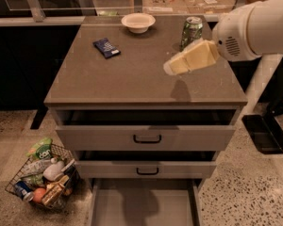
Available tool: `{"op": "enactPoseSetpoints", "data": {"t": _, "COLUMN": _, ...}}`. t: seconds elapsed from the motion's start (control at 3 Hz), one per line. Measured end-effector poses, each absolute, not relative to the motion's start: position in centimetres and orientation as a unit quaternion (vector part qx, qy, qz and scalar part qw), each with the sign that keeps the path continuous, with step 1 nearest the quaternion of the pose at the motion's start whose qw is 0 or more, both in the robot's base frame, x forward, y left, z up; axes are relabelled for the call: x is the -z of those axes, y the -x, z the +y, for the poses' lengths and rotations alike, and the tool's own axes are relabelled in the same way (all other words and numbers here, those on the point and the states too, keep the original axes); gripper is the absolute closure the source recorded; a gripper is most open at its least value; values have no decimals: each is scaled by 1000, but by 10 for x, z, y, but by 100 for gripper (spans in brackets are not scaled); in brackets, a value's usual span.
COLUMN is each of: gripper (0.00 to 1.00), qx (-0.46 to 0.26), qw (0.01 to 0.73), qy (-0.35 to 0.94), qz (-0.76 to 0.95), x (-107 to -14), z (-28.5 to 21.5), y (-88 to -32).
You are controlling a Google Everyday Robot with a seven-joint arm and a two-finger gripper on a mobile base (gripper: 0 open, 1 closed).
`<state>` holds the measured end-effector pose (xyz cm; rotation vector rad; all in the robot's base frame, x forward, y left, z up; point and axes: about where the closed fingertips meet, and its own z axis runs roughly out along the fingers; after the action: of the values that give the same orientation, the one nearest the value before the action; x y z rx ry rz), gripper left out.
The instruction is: Place rxbar blueberry into bottom drawer
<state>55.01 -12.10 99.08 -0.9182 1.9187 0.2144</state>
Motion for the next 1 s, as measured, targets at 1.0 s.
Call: {"op": "enactPoseSetpoints", "data": {"t": 1.0, "gripper": 0, "qx": -151, "qw": 612, "qy": 316, "qz": 709, "x": -987, "z": -22, "y": -726}}
